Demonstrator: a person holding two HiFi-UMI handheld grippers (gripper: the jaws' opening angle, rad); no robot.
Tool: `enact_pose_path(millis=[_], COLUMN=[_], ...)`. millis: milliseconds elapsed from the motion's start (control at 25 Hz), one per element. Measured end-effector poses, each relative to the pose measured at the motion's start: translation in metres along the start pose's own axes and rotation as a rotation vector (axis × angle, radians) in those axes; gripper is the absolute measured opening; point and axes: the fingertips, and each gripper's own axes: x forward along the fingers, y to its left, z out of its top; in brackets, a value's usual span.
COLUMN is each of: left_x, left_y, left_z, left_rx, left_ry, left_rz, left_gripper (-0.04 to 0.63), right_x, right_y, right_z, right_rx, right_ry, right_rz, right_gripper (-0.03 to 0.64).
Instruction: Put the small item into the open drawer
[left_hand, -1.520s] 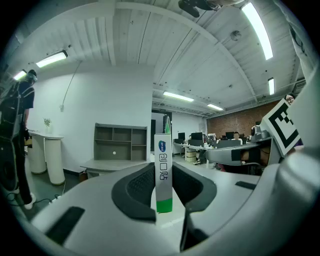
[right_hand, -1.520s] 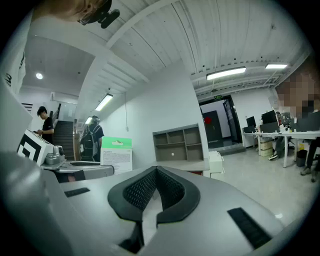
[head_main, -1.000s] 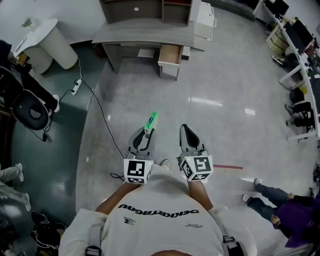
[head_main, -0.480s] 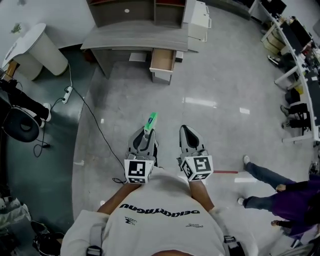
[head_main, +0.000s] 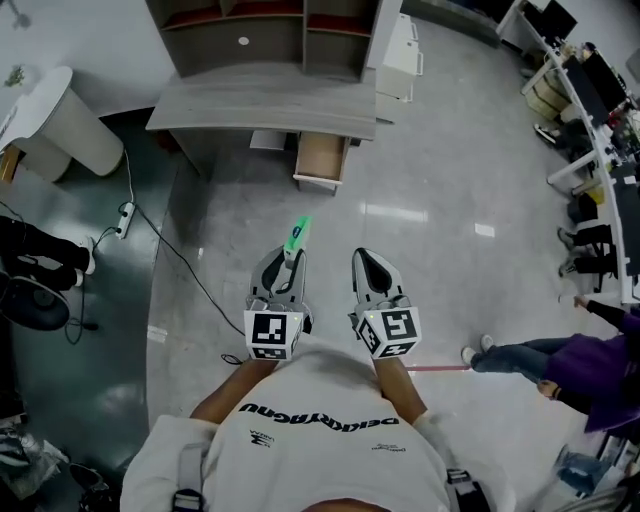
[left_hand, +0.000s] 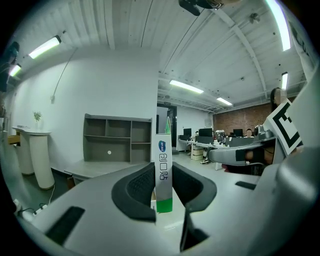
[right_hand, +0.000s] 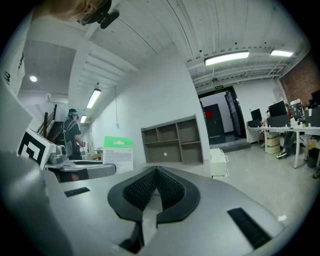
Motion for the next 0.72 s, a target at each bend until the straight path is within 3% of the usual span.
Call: enact_pose_path(millis=[280,720], left_x=[0.089,0.186], left_y=[0.044,0.069], left_z=[0.028,0.016], left_rx=[0.001,-0.043], left_ry=[-0.009,0.035], left_rz=[-0.034,-0.083], left_gripper=[0.099,0.100], right_x=[0.091,0.175], right_y=[-0.032,-0.083], right_z=[0.033,0.031], right_rx=[-0.007,-0.015], right_ry=[-0.008,0.041], right_rz=[-0.020,-0.057], right_gripper=[0.029,0.029])
